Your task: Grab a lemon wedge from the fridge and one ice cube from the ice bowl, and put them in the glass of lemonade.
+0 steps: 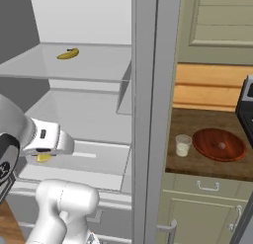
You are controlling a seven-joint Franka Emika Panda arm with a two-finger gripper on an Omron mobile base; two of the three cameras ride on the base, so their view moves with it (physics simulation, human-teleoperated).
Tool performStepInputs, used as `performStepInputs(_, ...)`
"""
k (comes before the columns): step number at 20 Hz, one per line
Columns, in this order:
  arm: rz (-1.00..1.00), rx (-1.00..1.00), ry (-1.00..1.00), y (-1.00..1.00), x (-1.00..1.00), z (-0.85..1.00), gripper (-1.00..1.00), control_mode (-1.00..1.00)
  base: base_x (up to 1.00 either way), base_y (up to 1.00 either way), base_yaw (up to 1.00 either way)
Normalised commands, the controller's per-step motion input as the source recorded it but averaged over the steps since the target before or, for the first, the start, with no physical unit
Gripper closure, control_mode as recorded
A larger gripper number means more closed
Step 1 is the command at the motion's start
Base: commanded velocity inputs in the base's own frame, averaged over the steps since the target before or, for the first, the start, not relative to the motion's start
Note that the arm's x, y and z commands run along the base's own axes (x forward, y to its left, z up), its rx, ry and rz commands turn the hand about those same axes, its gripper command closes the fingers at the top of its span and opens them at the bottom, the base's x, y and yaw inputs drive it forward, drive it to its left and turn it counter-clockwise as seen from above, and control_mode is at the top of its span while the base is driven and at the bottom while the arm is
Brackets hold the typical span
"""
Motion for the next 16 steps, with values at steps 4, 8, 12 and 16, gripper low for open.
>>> performStepInputs(4, 0.00, 0.00, 0.00, 0.00, 0.00, 0.00, 1.00, 1.00, -0.93, 0.00, -0.02)
performStepInputs(8, 0.00, 0.00, 0.00, 0.00, 0.00, 0.00, 1.00, 1.00, -1.00, -0.01, -0.13)
performStepInputs(12, 0.00, 0.00, 0.00, 0.00, 0.00, 0.00, 1.00, 1.00, -0.63, -0.19, -0.52)
performStepInputs(16, 0.00, 0.00, 0.00, 0.00, 0.00, 0.00, 1.00, 1.00, 0.02, -0.46, -0.76)
